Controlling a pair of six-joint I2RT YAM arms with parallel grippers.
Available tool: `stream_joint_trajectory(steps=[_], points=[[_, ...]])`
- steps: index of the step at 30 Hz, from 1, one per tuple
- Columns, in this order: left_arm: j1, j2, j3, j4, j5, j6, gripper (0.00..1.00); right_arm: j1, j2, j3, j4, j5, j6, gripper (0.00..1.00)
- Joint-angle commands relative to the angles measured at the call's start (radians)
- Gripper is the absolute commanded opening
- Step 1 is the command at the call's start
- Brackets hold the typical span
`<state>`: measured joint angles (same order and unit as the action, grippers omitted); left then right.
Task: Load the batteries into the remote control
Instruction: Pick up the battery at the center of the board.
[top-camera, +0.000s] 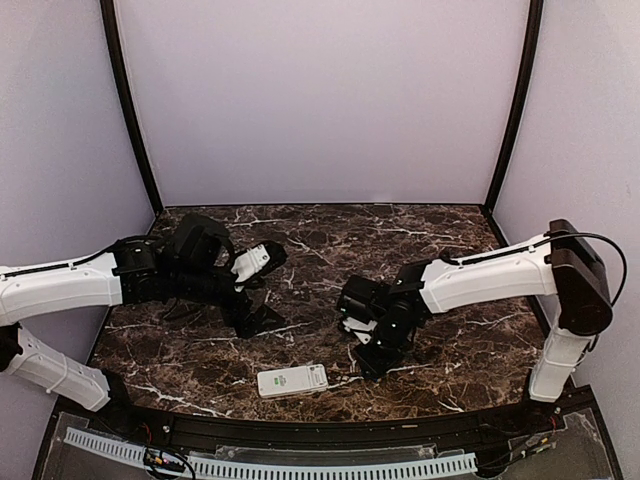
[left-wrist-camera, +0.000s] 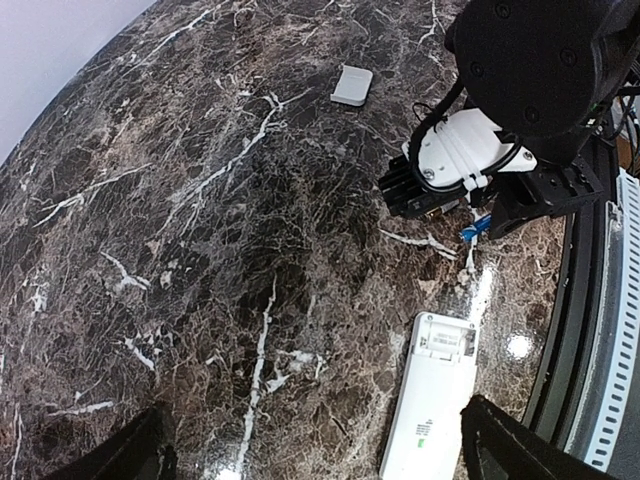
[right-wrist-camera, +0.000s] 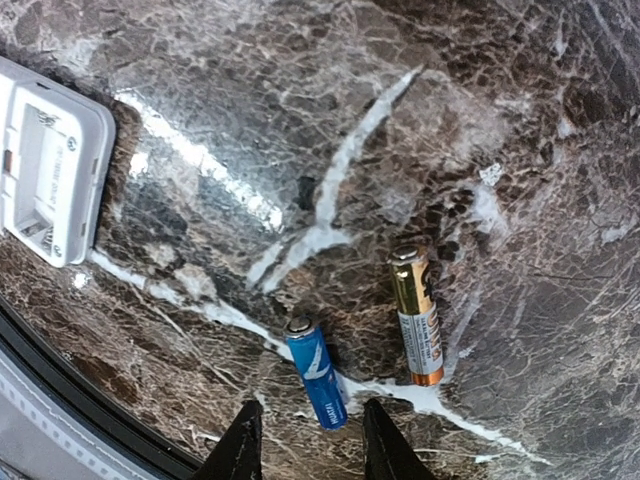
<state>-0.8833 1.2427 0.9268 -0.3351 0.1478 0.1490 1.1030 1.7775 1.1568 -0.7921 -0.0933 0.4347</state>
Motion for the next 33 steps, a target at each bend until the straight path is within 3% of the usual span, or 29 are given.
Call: stream_joint_trajectory(steps=[1, 4, 16, 21, 28, 33], points=[[0.007, -0.018, -0.01, 0.012, -0.018, -0.011, 0.99, 0.019, 0.041, 0.034, -0.049, 0.009, -0.026, 0.32], [0.007, -0.018, -0.009, 0.016, -0.019, -0.012, 0.99, 0.027, 0.077, 0.045, -0.051, 0.009, -0.032, 0.29], [0.009, -0.027, -0.009, 0.014, -0.063, -0.01, 0.99, 0.063, 0.121, 0.102, -0.106, 0.054, -0.04, 0.0], [0.009, -0.055, -0.02, 0.035, -0.066, -0.012, 0.99, 0.065, -0.053, 0.084, 0.001, 0.022, -0.106, 0.0], [0.022, -0.091, -0.033, 0.056, -0.077, -0.016, 0.99, 0.087, -0.413, -0.039, 0.376, -0.157, -0.272, 0.0], [0.026, -0.088, -0.034, 0.056, -0.074, -0.014, 0.99, 0.09, -0.556, -0.073, 0.528, -0.176, -0.349, 0.0]])
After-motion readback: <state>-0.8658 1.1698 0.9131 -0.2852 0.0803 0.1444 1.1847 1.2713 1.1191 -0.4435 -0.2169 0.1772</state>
